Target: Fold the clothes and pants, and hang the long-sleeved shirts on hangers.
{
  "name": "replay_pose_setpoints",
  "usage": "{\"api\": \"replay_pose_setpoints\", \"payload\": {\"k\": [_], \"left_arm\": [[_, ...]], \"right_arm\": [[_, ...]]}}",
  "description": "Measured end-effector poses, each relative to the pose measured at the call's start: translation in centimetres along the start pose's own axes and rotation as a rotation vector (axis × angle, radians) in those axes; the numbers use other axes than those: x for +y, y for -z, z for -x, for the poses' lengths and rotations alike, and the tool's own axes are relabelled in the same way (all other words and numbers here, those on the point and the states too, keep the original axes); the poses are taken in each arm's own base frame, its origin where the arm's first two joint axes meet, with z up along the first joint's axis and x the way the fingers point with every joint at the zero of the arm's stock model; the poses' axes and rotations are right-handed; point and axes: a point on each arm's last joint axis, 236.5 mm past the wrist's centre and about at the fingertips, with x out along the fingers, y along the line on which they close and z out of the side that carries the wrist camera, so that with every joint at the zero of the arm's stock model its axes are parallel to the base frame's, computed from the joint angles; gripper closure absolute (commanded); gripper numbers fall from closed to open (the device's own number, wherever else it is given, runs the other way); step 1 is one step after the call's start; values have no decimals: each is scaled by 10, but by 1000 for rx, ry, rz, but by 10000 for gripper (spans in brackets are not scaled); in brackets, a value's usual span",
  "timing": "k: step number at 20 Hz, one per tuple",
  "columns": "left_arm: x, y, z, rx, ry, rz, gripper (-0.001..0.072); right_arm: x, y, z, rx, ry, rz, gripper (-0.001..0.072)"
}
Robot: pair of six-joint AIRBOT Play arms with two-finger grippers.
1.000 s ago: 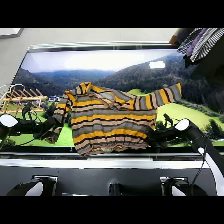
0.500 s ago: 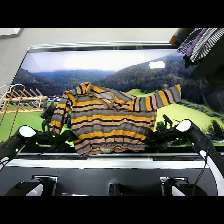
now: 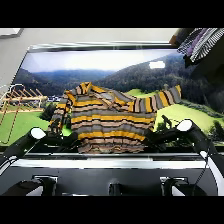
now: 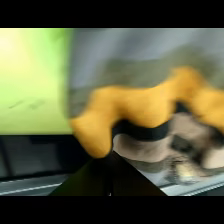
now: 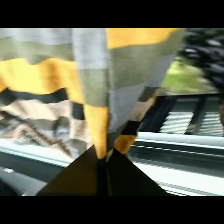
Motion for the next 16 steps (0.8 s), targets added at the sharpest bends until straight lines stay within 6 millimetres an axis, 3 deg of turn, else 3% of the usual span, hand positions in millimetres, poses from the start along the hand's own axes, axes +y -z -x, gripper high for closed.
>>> {"api": "replay_pose_setpoints", "payload": {"k": [2, 4, 7, 9, 12, 14, 16], "left_arm": [[-30, -24, 19, -72, 53, -63, 689], [-75, -59, 56, -191, 117, -178, 688], [-161, -101, 146, -421, 223, -402, 687], [-218, -109, 222, -599, 278, -556, 687], [-278, -92, 329, -840, 330, -730, 687], [-298, -67, 388, -975, 352, -797, 687], [-305, -39, 433, -1080, 371, -818, 687]], "right_arm": [[25, -16, 18, -64, -47, 63, 684], [65, -45, 53, -189, -97, 161, 684], [141, -87, 139, -455, -167, 341, 683], [195, -99, 219, -669, -205, 472, 683], [256, -75, 334, -956, -245, 641, 683], [279, -37, 402, -1130, -263, 735, 683], [286, 9, 456, -1287, -263, 804, 684]]}}
